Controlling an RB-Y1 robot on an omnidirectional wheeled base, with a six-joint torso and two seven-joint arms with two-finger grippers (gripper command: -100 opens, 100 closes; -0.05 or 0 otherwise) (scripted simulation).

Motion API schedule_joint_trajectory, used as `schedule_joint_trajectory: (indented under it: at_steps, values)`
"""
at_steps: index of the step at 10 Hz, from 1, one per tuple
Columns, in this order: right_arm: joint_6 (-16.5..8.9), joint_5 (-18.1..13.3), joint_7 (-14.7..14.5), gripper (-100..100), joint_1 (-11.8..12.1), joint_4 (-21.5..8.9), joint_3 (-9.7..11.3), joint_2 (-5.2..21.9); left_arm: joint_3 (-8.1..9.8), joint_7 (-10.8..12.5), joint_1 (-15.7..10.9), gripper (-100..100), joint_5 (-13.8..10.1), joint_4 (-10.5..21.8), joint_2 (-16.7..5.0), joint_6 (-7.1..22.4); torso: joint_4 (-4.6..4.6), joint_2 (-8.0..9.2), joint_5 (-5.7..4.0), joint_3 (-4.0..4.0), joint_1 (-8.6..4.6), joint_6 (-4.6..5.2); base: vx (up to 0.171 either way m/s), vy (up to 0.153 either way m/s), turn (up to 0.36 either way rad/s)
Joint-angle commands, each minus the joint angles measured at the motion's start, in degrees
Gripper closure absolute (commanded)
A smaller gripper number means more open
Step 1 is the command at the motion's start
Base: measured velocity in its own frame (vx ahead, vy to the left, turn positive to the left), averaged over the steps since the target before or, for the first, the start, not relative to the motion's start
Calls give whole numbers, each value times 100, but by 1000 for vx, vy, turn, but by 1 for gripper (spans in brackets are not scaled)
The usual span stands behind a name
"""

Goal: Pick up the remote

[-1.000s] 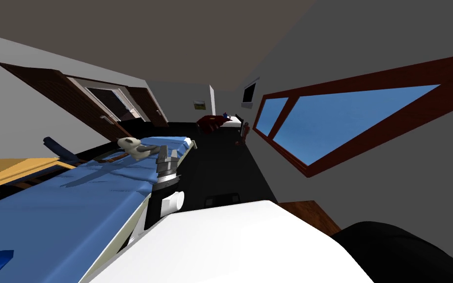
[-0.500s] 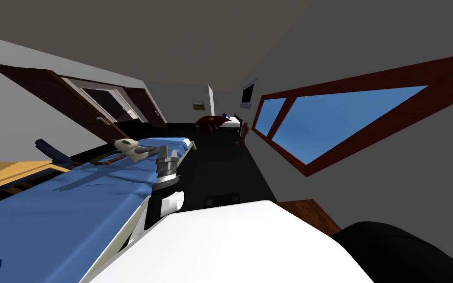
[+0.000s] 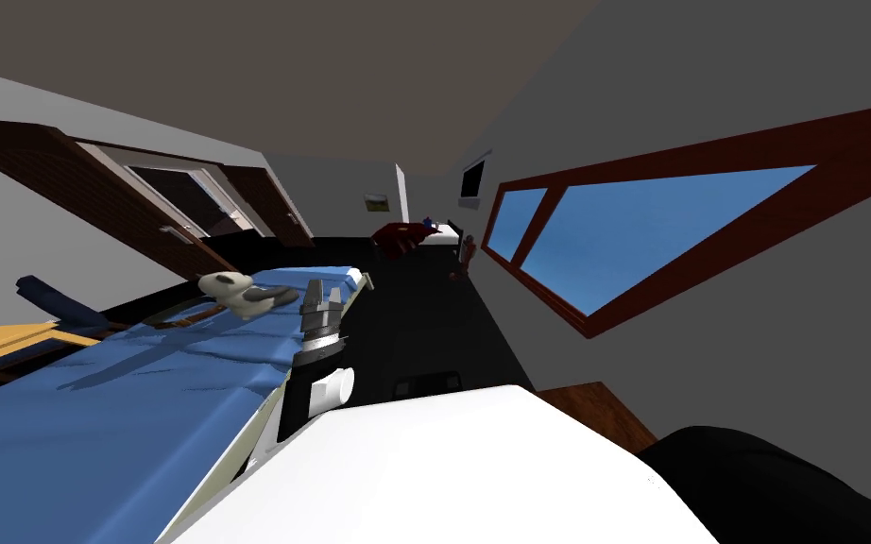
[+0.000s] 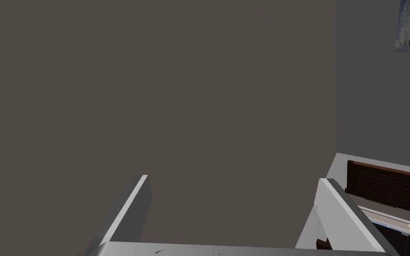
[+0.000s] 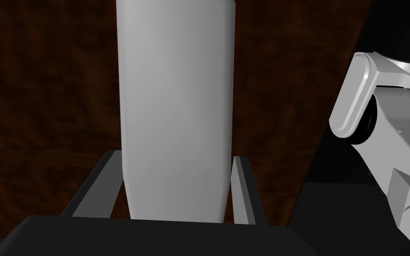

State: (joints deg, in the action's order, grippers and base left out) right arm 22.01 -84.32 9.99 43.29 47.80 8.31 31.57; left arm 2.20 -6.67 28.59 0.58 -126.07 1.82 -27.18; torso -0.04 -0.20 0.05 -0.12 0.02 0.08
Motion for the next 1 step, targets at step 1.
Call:
schedule_joint_trajectory:
  at_steps: [1]
  values:
    - [0, 0, 0, 0, 0, 0, 0, 0, 0, 0, 0, 0, 0, 0, 0, 0, 0, 0, 0, 0, 0, 0, 0, 0, 0]
